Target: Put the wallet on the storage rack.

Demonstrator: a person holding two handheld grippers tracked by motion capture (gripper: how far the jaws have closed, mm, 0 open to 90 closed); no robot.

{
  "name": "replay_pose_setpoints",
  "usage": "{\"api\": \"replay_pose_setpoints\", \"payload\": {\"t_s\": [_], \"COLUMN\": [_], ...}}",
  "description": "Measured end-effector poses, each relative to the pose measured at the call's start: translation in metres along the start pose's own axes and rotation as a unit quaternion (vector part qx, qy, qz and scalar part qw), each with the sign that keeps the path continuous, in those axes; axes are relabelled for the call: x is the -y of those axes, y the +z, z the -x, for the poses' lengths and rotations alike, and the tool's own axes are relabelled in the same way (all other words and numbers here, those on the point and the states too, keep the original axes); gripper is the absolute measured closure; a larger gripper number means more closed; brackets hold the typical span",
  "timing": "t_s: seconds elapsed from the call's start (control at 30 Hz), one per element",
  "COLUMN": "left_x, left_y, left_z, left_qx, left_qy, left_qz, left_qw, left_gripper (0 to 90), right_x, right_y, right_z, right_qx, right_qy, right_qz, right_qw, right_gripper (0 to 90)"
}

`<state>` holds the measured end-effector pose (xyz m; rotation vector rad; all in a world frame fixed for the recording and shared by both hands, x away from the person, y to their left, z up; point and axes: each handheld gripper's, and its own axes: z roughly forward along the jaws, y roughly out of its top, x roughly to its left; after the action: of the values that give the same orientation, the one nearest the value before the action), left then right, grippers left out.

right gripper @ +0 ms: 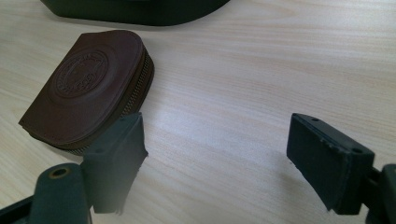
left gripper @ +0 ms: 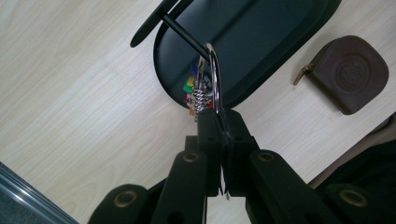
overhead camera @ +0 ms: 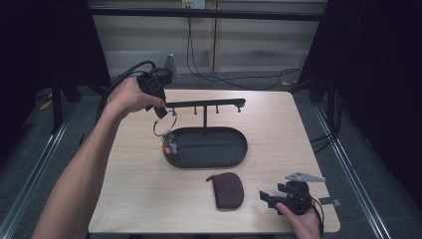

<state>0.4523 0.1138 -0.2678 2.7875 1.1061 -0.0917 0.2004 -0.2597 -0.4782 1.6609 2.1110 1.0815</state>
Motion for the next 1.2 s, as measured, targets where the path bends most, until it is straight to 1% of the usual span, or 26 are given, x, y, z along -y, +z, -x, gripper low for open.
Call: {"api": "replay_pose_setpoints", "payload": {"t_s": [0.03,0.07,0.17,0.2,0.27,0.3,0.33,0.37,0.5,0.53,0.57,0.6,0.63,0.67,0.7,0.73,0.8,0.87,0.9,0.93,0.97,1.0,1.1,1.13,1.17,1.2], "left_x": [-0.001,-0.002,-0.004,-0.006,-0.007,-0.009,-0.009,-0.011,-0.014,-0.014,-0.016,-0.016,-0.017,-0.017,-0.017,-0.018,-0.018,-0.018,-0.018,-0.018,-0.018,-0.017,-0.014,-0.012,-0.011,-0.010], "left_y": [0.001,0.002,0.004,0.006,0.007,0.010,0.010,0.012,0.016,0.016,0.017,0.017,0.018,0.018,0.018,0.019,0.020,0.021,0.021,0.021,0.021,0.020,0.018,0.017,0.017,0.016], "left_z": [-0.001,-0.002,-0.003,-0.004,-0.004,-0.004,-0.004,-0.003,-0.003,-0.003,-0.003,-0.003,-0.004,-0.005,-0.006,-0.007,-0.008,-0.009,-0.010,-0.010,-0.010,-0.010,-0.010,-0.010,-0.010,-0.010], "left_qx": [-0.001,-0.004,-0.005,-0.009,-0.007,-0.011,-0.011,-0.011,-0.014,-0.014,-0.018,-0.019,-0.014,-0.017,-0.016,-0.016,-0.019,-0.024,-0.024,-0.027,-0.025,-0.028,-0.019,-0.008,-0.009,-0.009], "left_qy": [-0.004,-0.005,-0.009,-0.011,-0.009,-0.011,-0.011,-0.016,-0.012,-0.012,-0.015,-0.016,-0.019,-0.017,-0.017,-0.022,-0.019,-0.029,-0.027,-0.033,-0.035,-0.031,-0.031,-0.036,-0.034,-0.039], "left_qz": [-0.002,0.000,0.000,-0.001,-0.004,-0.008,-0.008,-0.010,-0.015,-0.015,-0.013,-0.014,-0.014,-0.014,-0.013,-0.012,-0.015,-0.016,-0.018,-0.016,-0.015,-0.016,-0.009,-0.007,-0.007,-0.007], "left_qw": [1.0000,1.0000,0.9999,0.9999,0.9999,0.9998,0.9998,0.9998,0.9997,0.9997,0.9996,0.9996,0.9996,0.9996,0.9996,0.9996,0.9995,0.9992,0.9992,0.9989,0.9990,0.9990,0.9993,0.9993,0.9993,0.9992], "left_gripper": [88.1,88.1,88.1,88.1,88.0,88.0,88.0,88.0,87.9,87.8,87.8,87.8,87.7,87.6,87.4,87.4,86.5,85.0,84.7,85.0,85.1,85.1,84.5,84.5,84.4,84.0], "right_x": [0.000,0.000,0.000,0.000,0.000,0.000,0.000,0.000,0.000,0.000,0.000,0.000,0.000,0.000,0.000,0.000,0.000,0.000,0.000,0.000,0.000,0.000,0.000,0.000,0.000,0.000], "right_y": [0.000,0.000,0.000,0.000,0.000,0.000,0.000,0.000,0.000,0.000,0.000,0.000,0.000,0.000,0.000,0.000,0.000,0.001,0.001,0.001,0.001,0.001,0.000,0.001,0.001,0.001], "right_z": [0.000,-0.001,-0.001,0.000,-0.001,-0.001,-0.001,-0.001,-0.001,-0.001,-0.001,-0.001,-0.001,-0.001,-0.001,-0.001,0.000,0.000,0.001,0.001,0.001,0.001,0.001,0.001,0.001,0.000], "right_qx": [0.000,0.000,0.000,-0.001,-0.001,-0.001,-0.001,-0.001,-0.002,-0.002,-0.002,-0.003,-0.003,-0.004,-0.004,-0.004,-0.005,-0.006,-0.007,-0.007,-0.008,-0.008,-0.007,-0.007,-0.007,-0.007], "right_qy": [0.000,0.001,0.000,0.000,0.000,-0.002,-0.002,-0.002,-0.002,-0.003,-0.003,-0.003,-0.003,-0.003,-0.003,-0.001,-0.001,-0.001,-0.001,0.000,0.000,-0.001,0.003,0.002,0.002,0.001], "right_qz": [0.000,-0.001,0.000,0.000,0.000,0.002,0.002,0.001,0.001,0.001,0.001,0.001,0.001,0.001,0.000,-0.001,-0.001,-0.002,-0.002,-0.002,-0.001,-0.001,-0.002,-0.001,-0.002,-0.002], "right_qw": [1.0000,1.0000,1.0000,1.0000,1.0000,1.0000,1.0000,1.0000,1.0000,1.0000,1.0000,1.0000,1.0000,1.0000,1.0000,1.0000,1.0000,1.0000,1.0000,1.0000,1.0000,1.0000,1.0000,1.0000,1.0000,1.0000], "right_gripper": [19.3,19.3,19.2,19.2,19.2,19.2,19.2,19.2,19.2,19.2,19.2,19.2,19.2,19.2,19.2,19.2,19.2,19.0,18.8,18.8,18.7,18.7,18.7,18.7,18.7,18.7]}}
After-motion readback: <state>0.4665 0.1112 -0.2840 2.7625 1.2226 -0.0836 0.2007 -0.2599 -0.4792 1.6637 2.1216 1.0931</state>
